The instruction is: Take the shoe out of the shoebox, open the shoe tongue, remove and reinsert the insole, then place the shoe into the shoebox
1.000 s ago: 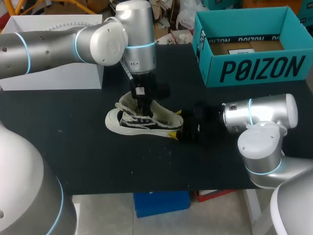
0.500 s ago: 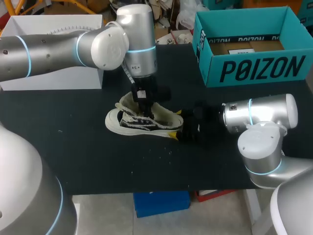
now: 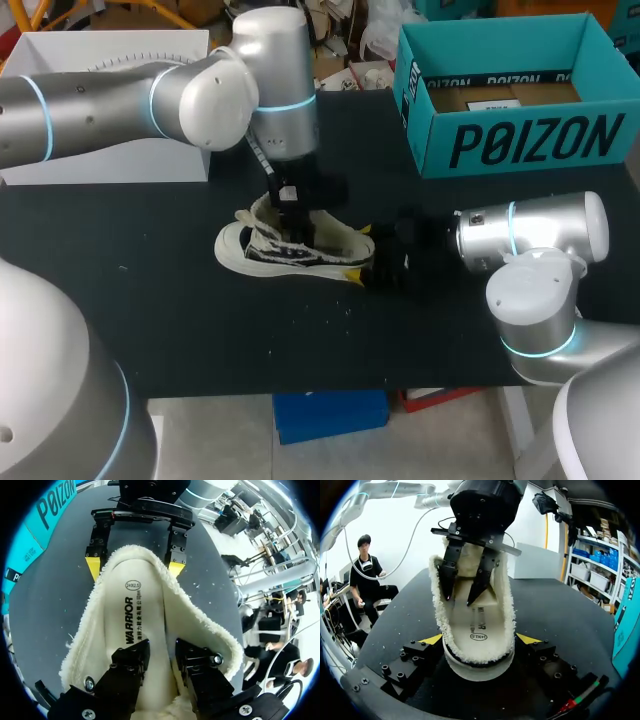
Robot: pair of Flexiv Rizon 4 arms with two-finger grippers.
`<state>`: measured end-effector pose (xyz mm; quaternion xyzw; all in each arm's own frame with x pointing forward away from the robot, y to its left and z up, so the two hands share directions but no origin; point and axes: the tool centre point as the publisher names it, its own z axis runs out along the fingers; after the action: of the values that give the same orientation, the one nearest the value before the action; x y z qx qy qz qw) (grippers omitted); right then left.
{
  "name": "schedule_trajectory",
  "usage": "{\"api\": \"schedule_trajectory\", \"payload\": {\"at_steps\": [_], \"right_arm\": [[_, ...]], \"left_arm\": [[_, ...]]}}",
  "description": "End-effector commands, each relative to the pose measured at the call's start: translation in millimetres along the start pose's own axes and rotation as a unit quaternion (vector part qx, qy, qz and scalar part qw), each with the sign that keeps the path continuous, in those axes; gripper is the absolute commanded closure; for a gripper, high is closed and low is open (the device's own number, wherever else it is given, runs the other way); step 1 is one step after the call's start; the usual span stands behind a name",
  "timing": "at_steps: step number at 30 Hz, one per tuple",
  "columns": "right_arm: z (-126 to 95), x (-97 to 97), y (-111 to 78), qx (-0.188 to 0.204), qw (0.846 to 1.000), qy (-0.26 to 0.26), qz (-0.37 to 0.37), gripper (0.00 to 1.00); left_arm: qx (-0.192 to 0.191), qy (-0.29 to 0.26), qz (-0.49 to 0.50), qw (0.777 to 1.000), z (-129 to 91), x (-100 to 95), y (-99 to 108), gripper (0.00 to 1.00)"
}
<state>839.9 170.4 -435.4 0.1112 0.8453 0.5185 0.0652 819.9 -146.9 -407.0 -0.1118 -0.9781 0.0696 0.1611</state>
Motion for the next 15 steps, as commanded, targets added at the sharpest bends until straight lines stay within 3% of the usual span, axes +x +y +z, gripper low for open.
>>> {"api": "schedule_trajectory", "payload": {"at_steps": [1, 7, 15], "right_arm": [[1, -1.9, -0.9, 0.002, 1.000, -0.001, 0.001, 1.00], [1, -1.9, -0.9, 0.002, 1.000, -0.001, 0.001, 1.00], [1, -1.9, -0.9, 0.002, 1.000, -0.001, 0.001, 1.00]], "left_arm": [[-0.018, -0.031, -0.009, 0.999, 6, 8.7, -3, 0.67], [-0.050, -0.092, -0.037, 0.994, 10, 7.4, 1, 0.67], [-0.092, -0.219, -0.069, 0.969, 4, 1.0, 11, 0.68]]}}
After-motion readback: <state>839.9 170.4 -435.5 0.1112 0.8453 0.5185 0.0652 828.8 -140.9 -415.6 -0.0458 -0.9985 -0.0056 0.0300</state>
